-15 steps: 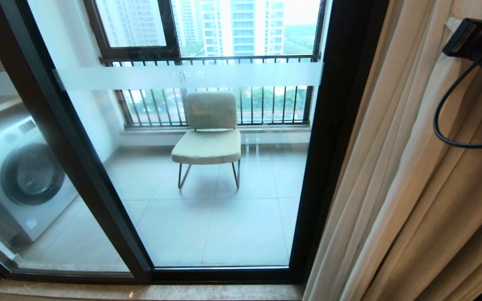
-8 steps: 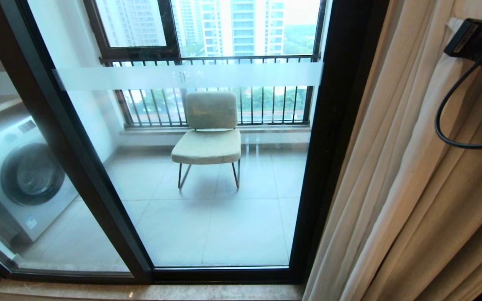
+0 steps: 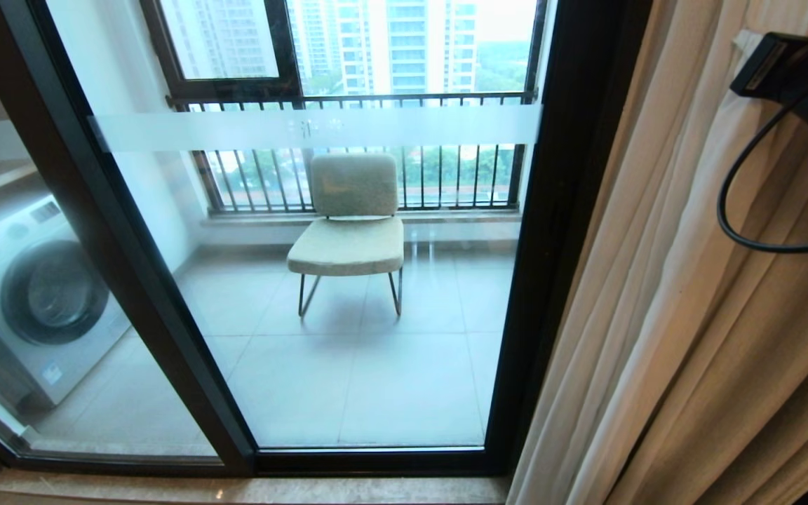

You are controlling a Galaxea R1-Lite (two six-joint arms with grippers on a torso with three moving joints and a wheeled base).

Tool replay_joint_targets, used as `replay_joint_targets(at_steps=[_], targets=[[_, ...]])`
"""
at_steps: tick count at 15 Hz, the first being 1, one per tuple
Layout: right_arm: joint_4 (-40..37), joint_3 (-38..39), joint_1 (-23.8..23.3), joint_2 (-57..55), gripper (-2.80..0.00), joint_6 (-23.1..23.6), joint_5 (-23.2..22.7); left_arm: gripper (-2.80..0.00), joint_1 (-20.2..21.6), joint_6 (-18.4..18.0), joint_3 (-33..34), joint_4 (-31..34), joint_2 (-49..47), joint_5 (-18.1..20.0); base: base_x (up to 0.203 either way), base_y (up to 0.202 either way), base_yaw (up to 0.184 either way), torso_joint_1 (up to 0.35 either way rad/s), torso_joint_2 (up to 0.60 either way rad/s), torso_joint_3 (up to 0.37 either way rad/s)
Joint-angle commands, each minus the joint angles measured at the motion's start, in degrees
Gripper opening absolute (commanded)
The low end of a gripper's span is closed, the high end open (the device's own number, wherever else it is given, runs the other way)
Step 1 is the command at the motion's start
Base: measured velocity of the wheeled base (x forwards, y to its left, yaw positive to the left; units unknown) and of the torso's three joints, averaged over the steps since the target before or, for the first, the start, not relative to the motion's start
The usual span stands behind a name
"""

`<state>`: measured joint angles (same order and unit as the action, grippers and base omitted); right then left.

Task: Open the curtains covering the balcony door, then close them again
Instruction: Close the inner curtains on both sides

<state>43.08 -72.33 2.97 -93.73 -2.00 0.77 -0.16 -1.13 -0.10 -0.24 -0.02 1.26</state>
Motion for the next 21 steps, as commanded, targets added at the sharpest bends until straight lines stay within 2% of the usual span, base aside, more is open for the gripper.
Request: replay_joint_targets(at_steps=[1,5,14,17,21], targets=[[0.16,0.14,0.1,-0.66,-2.8,-0.02,0.02,-2.8,-0.02,0.25,0.01,-0.02,0.02,-0.03,0.0,0.0,0.0,0.0,0.0,0.0],[0.16,0.17,0.1,-1.19,-2.8,-0.02,0.02,-2.8,-0.02,1.13,0.01,-0.11,0.02,-0.11,0.001,0.047,-0.006,0.001,0.0,0.002],[0.16,-0.3,2.07,-1.87,-2.8,-0.02,0.15,-2.8,0.06,1.22,0.01,-0.11,0.02,-0.12,0.0,0.177,-0.004,-0.002,0.0,0.003],[0.22,-1.49,5.32,-3.19,-2.8,-0.18,7.29,-2.8,-0.02,1.22,0.01,-0.11,0.02,-0.11,0.0,0.198,0.002,0.01,0.01,0.003],[0.25,-2.24,9.36,-4.49,-2.8,-0.03,8.54,-2.8,-0.02,1.21,0.01,-0.11,0.02,-0.11,0.0,0.191,0.001,-0.001,0.0,0.003]])
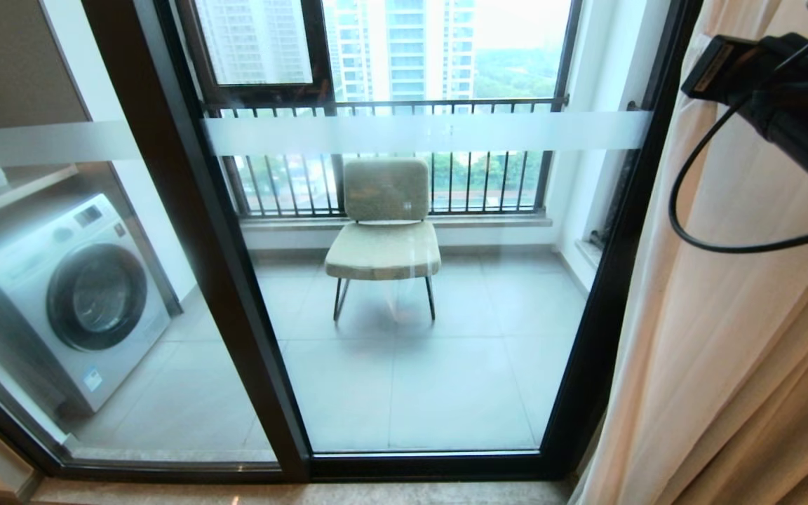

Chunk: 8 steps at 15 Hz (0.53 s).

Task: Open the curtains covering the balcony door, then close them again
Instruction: Close the inner curtains on both sides

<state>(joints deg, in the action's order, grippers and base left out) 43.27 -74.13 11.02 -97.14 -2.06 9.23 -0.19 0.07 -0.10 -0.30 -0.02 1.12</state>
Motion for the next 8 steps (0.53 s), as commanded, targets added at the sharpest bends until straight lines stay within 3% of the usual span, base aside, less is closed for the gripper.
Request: replay_joint_targets(at_steps=[1,8], targets=[[-0.01,-1.1,1.88,-1.32,-2.8,0.14,0.43,-2.8,0.02,-0.07,0.01,-0.05,0.02,0.02,0.0,0.194,-0.005,0.002,0.0,0.003],[-0.12,-4.97,4.16,-4.19,-2.8,1.01,1.29,-2.8,0.02,-0.25,0.01,0.04,0.02,0.02,0.0,0.189,0.001,0.0,0.0,0.002]])
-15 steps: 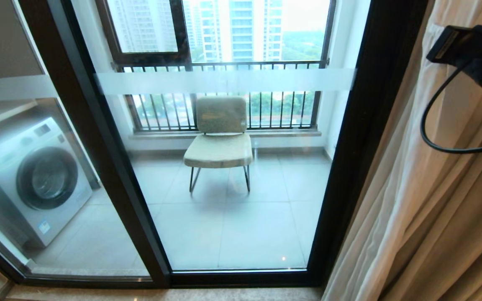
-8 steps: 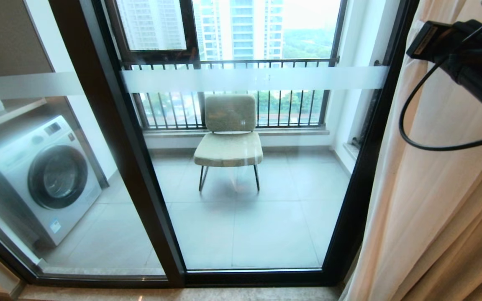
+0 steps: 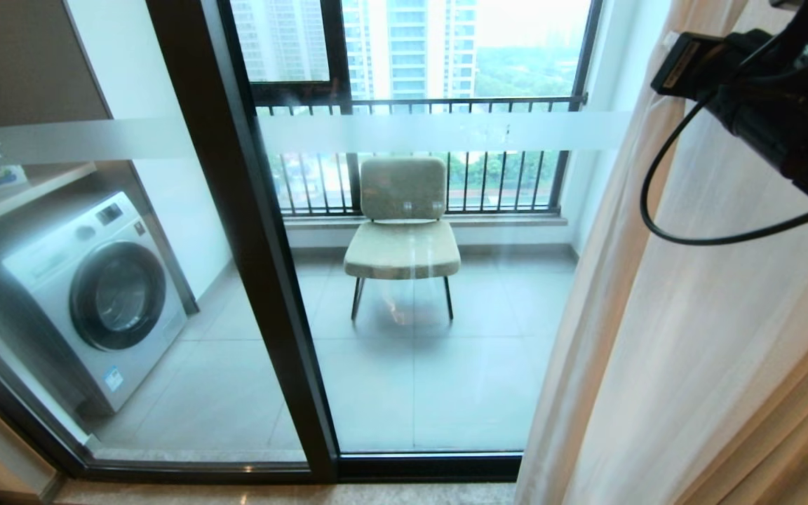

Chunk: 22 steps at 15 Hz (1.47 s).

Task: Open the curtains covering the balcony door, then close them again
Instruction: Close the inner curtains on both sides

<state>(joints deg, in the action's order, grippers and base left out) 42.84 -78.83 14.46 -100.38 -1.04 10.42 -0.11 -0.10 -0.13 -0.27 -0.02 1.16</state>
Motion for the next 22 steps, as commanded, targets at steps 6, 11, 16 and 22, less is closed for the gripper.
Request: replay_joint_targets(at_steps=[6,11,16,22], targets=[[0.32,-0.8,3.16,-1.57,-2.8,0.07,1.8,-2.8,-0.05,-0.08,0.05,0.01,0.02,-0.02,0.0,0.187,-0.001,0.002,0.0,0.002],[0.23,-1.5,4.35,-2.01,-2.8,0.07,2.35,-2.8,-0.07,-0.08,0.05,0.01,0.02,-0.02,0.0,0.19,0.0,0.003,0.0,0.001],[0.23,-1.87,4.96,-2.56,-2.8,0.07,2.66,-2.8,-0.06,0.01,0.05,0.01,0.02,-0.02,0.0,0.189,-0.002,0.002,0.01,0.004],[-0.03,-4.58,6.02,-4.15,-2.8,0.17,2.85,-2.8,-0.01,-0.08,0.05,0.01,0.02,-0.02,0.0,0.191,0.0,0.002,0.0,0.002]])
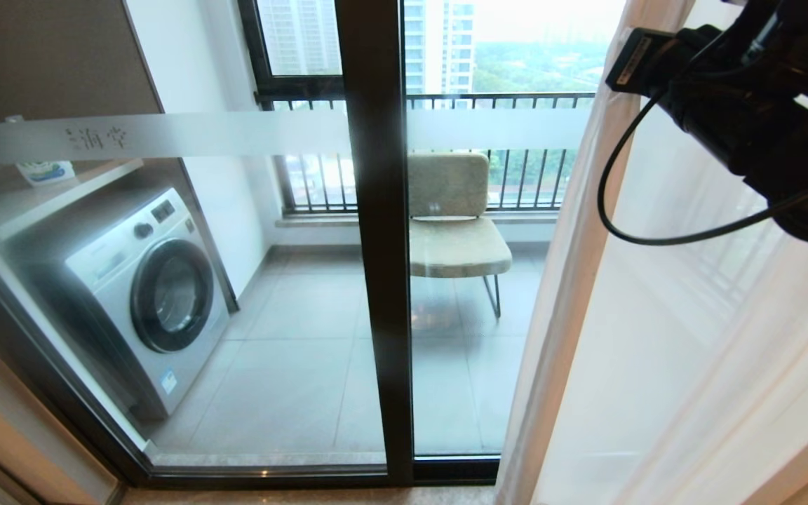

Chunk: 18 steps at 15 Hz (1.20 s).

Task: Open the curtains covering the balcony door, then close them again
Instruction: Close the inner curtains on both sides

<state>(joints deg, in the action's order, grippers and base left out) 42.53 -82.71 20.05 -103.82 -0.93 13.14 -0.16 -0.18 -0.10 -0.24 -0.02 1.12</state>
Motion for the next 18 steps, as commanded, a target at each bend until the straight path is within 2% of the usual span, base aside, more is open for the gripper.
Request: replay_joint_targets(at_steps=[1,18], targets=[[0.4,-0.88,0.43,-1.13,-2.8,0.61,0.13,-2.8,-0.02,0.0,0.01,-0.02,0.02,0.02,0.0,0.191,-0.003,0.002,0.01,0.001],[0.53,-0.92,1.3,-1.73,-2.8,1.1,0.17,-2.8,0.0,0.18,0.01,-0.11,0.02,0.02,0.0,0.192,0.001,0.001,0.0,0.002]])
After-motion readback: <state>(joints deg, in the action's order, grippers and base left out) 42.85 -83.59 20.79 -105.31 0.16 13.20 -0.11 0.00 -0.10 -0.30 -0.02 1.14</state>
